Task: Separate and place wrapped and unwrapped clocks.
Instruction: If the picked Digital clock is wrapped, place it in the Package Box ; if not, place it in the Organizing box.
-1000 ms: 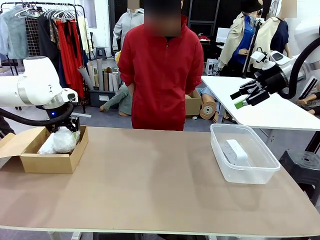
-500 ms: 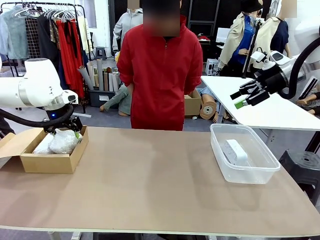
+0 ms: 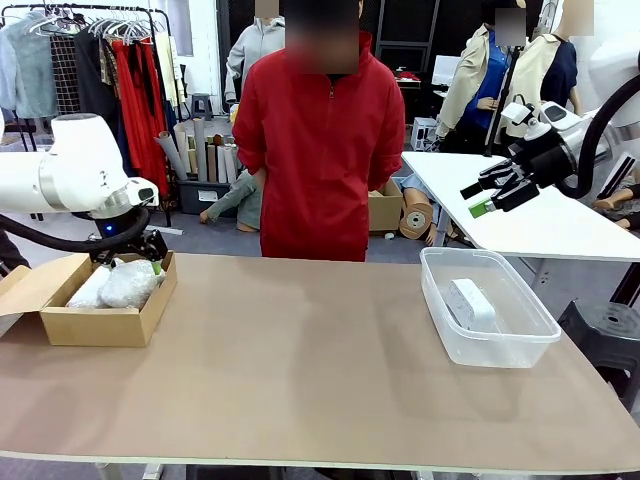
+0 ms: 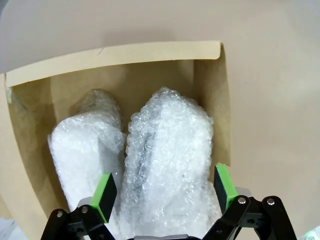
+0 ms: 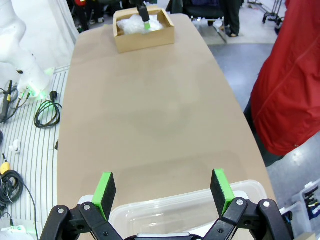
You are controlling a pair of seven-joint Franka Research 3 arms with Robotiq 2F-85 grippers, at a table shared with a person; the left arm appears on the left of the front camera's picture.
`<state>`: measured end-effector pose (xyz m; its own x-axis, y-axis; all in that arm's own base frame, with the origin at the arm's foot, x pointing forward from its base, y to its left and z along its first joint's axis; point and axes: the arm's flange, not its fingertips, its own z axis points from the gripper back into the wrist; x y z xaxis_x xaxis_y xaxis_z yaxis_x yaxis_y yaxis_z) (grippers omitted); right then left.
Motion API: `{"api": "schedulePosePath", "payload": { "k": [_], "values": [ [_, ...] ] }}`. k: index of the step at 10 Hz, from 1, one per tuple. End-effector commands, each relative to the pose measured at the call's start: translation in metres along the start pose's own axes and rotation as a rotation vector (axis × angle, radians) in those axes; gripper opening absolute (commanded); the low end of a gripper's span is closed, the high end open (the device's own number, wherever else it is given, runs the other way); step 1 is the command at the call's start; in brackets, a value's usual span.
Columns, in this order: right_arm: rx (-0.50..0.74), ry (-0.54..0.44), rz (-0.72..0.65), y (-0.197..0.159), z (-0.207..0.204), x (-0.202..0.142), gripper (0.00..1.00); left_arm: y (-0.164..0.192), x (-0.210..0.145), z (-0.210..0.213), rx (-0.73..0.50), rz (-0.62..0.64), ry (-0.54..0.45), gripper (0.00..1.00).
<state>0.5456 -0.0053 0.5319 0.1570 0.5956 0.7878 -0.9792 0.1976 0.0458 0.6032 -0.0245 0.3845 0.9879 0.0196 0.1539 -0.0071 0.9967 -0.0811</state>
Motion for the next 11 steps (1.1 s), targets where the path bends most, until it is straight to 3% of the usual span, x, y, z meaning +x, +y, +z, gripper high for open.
{"api": "schedulePosePath", "payload": {
  "k": [1,8,10,11],
  "values": [
    [-0.002,-0.002,0.004,0.001,0.000,0.002,1.00,-0.010,-0.006,0.021,0.010,0.026,-0.004,1.00],
    [-0.002,-0.002,0.004,0.001,0.000,0.002,1.00,-0.027,-0.017,0.055,0.007,0.022,-0.007,1.00],
    [-0.002,-0.002,0.004,0.001,0.000,0.002,1.00,-0.029,-0.020,0.061,0.061,0.034,-0.018,1.00],
    [-0.002,-0.002,0.004,0.001,0.000,0.002,1.00,-0.026,-0.011,0.055,-0.007,0.009,-0.013,1.00]
  ]
}}
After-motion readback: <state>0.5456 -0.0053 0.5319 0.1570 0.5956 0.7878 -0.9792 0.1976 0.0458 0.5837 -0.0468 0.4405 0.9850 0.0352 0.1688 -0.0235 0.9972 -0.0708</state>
